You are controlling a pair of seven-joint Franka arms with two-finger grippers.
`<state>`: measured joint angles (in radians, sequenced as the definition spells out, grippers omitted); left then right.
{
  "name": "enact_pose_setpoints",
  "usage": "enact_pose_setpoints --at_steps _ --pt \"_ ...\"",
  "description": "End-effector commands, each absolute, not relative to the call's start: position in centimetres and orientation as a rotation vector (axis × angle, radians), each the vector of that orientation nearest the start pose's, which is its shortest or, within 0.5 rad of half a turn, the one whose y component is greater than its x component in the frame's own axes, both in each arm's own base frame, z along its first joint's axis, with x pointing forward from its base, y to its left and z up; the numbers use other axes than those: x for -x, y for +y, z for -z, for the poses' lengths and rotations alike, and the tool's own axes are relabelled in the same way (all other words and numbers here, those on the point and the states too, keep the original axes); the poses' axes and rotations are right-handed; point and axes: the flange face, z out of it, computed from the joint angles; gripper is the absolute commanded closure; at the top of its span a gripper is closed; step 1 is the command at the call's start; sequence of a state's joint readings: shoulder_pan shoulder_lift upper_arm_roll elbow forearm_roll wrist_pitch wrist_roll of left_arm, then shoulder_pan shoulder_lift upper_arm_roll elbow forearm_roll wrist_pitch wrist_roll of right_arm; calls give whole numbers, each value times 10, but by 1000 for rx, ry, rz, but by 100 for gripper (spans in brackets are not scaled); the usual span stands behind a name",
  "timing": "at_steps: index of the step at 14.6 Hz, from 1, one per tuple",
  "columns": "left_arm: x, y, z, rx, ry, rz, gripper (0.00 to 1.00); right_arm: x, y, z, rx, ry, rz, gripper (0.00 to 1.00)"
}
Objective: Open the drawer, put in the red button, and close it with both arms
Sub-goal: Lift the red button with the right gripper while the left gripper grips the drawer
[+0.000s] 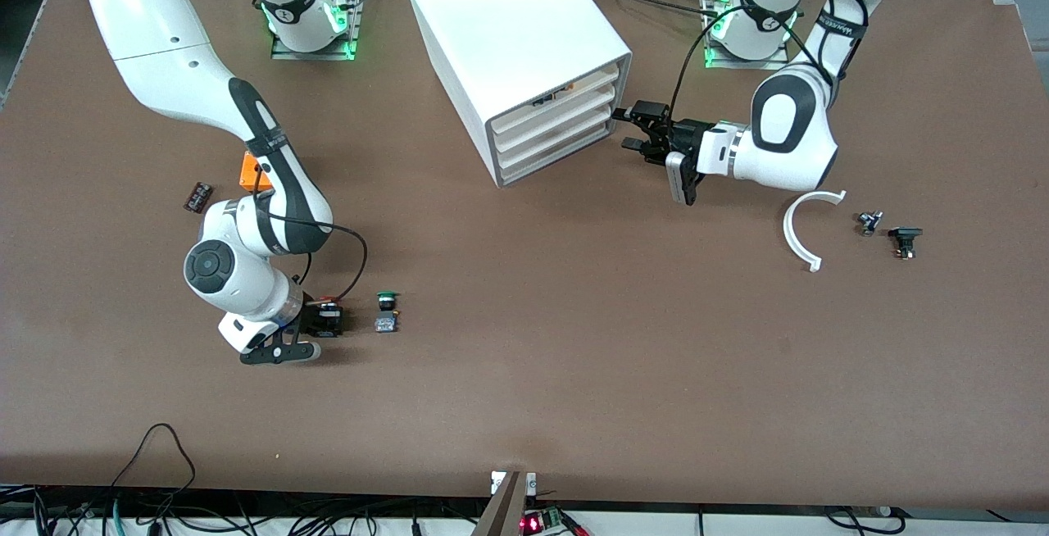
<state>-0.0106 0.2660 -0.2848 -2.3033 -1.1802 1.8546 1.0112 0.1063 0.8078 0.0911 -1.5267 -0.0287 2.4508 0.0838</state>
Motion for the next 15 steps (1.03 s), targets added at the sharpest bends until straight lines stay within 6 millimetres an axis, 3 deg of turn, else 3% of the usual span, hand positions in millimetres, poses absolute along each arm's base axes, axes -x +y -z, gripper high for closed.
enact_pose_setpoints --at_steps 1,3,5,7,10,11,15 --pt "-427 -224 -228 -1857 -491 247 54 -712 133 -194 3072 -154 191 89" --pt "-419 -224 -221 -1853 -482 267 59 -713 134 -197 3071 -159 195 93" --pt "-410 -234 -219 -1835 -486 284 63 -725 137 -220 3064 -162 246 100" --pt "-399 -245 -213 -1816 -453 300 63 -730 138 -232 3065 -150 212 100" --pt "-393 -246 -207 -1812 -452 307 62 -735 145 -252 3075 101 136 100" --pt "-391 -246 -205 -1813 -451 310 61 -735 160 -261 3079 130 109 100" --pt "-376 -260 -199 -1823 -442 320 62 -734 185 -288 3065 339 22 100"
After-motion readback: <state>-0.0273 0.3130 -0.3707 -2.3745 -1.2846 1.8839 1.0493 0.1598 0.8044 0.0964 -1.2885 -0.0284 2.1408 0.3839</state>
